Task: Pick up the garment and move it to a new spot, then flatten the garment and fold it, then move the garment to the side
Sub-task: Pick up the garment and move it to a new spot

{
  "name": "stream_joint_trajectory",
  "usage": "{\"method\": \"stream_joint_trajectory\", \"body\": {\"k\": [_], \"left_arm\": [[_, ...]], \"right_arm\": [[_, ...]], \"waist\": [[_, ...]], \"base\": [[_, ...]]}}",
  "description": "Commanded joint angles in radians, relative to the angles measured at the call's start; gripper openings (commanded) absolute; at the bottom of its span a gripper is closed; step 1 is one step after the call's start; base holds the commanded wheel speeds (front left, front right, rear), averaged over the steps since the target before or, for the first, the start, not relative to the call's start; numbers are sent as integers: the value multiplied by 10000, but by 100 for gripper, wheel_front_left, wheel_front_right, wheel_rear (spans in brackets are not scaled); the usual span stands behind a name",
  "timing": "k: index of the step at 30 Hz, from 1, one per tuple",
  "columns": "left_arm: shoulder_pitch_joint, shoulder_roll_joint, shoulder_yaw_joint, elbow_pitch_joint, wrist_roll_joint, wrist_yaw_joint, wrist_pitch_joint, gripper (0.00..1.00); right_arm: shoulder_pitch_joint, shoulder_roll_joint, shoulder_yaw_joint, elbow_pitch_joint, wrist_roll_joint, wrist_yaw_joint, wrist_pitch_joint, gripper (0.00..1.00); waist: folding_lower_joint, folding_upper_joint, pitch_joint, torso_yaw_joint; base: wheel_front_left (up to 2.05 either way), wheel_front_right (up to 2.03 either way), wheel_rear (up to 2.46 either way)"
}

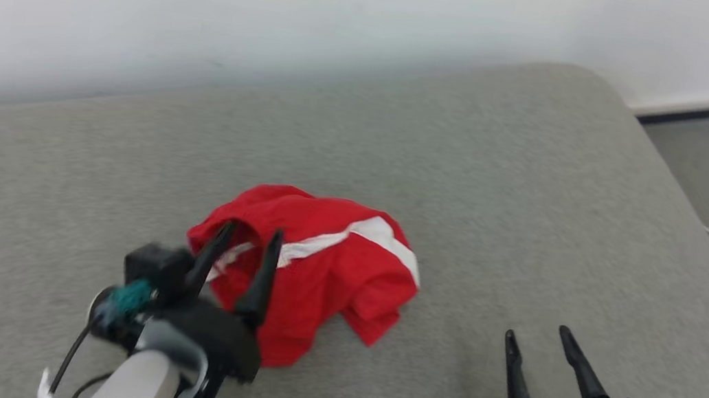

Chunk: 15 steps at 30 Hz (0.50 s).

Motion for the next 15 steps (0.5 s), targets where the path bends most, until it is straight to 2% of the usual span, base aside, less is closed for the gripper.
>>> {"method": "stream_joint_trajectory", "body": {"k": [1,7,15], "left_arm": [[496,150,14,-282,199,83,-112,100],[2049,461,604,-1363,270,455,-230,100],[3618,444,1571,-2829,739,698,-227,100]], "right_arm": [[147,-11,-136,-60,-79,-25,-24,100],[279,-7,-521,-105,-254,-25,38,100],[450,-11,-690,-101,-370,-25,16,100]], "waist": [[0,-1,-536,970],[0,-1,-821,1819],[0,-1,-1076,2297]], "base": [[0,0,0],[0,0,0],[0,0,0]]}}
